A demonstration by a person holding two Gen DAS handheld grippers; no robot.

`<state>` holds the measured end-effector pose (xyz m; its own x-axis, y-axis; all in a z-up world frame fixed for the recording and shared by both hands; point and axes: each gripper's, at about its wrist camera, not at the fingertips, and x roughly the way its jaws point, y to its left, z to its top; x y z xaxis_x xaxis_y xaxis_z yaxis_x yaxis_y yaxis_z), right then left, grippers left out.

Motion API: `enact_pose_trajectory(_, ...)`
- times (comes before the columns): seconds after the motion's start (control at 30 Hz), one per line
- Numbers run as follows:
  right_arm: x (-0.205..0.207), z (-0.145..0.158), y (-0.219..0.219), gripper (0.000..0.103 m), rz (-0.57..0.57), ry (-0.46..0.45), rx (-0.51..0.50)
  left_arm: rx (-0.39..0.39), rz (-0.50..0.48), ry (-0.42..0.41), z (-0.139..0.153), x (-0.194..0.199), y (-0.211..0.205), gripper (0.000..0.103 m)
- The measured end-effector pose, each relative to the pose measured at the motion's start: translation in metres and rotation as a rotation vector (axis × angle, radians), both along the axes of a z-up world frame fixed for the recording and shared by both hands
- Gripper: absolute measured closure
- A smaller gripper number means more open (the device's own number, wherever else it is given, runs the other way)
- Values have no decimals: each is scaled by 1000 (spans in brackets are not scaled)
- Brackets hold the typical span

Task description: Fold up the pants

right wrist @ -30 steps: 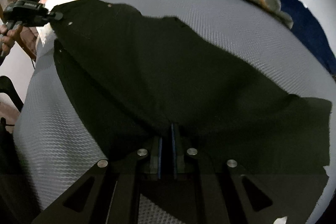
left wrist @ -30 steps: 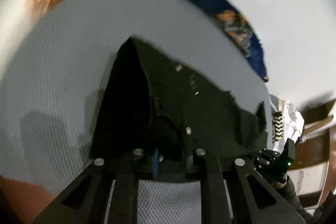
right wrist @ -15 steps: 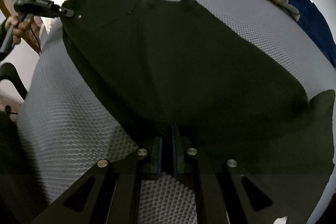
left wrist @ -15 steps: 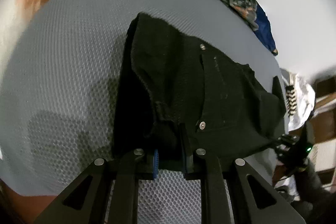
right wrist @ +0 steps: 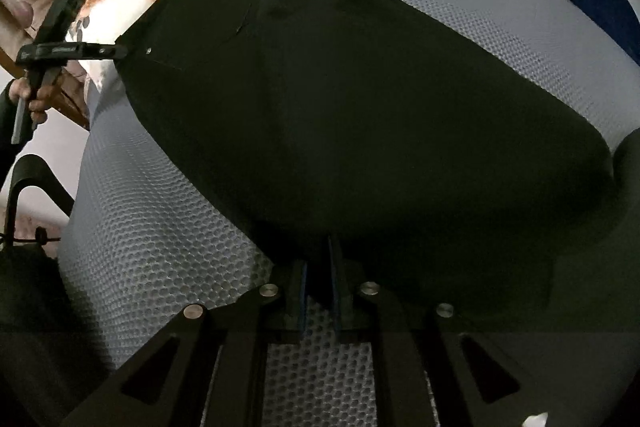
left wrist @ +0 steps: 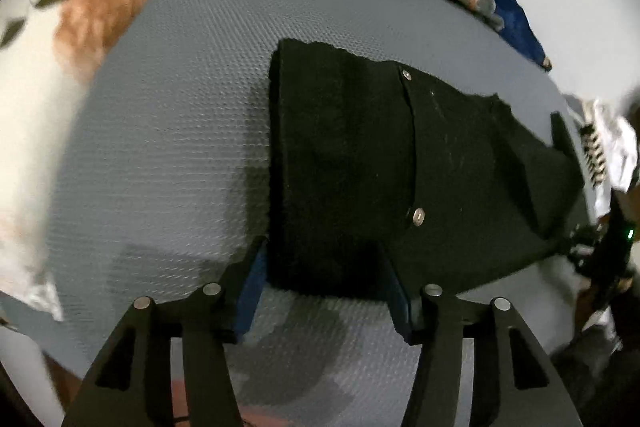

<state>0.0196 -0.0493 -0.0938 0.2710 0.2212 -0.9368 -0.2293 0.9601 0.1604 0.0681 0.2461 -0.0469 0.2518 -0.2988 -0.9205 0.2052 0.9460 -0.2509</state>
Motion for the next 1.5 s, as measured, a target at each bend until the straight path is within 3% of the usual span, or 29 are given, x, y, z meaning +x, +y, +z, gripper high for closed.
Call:
enact_pose_trajectory(0.13, 0, 0, -6, 92, -32, 2, 38, 119, -21, -88, 29, -17, -1, 48)
enact_pose_trajectory(0.2, 0, -1, -10, 92, -54, 10, 60, 138, -53, -154, 45, -24, -13, 48)
enact_pose_trajectory(0.4, 5, 3, -15, 88, -89, 9, 99, -6, -353, -247, 70, -41, -121, 48)
enact_pose_trajectory(0.53, 6, 7, -17, 87, -111, -1, 124, -96, -586, -193, 52, -46, -211, 48)
enact_pose_trajectory(0.67, 5, 9, -22, 86, -119, -6, 134, -103, -723, -140, 29, -52, -265, 48)
enact_pose_trajectory(0.83, 7, 10, -26, 86, -123, -8, 154, -72, -784, -115, 9, -50, -298, 49)
enact_pose_trajectory(1.0, 5, 13, -30, 83, -123, 9, 154, -29, -787, -108, -7, -41, -316, 91)
enact_pose_trajectory(1.1, -2, 27, -40, 74, -138, -13, 156, -39, -771, -97, -12, -40, -321, 95)
enact_pose_trajectory(1.13, -6, 35, -49, 66, -157, -37, 150, -42, -770, -100, -13, -40, -319, 95)
enact_pose_trajectory(1.2, -8, 47, -67, 64, -195, -78, 127, -47, -764, -104, -12, -43, -320, 95)
enact_pose_trajectory(1.37, 3, 65, -151, 63, -424, -137, 63, -85, -735, -97, -12, -41, -312, 96)
enact_pose_trajectory(1.5, 22, 63, -216, 57, -621, -149, 123, -116, -701, -79, -15, -42, -302, 96)
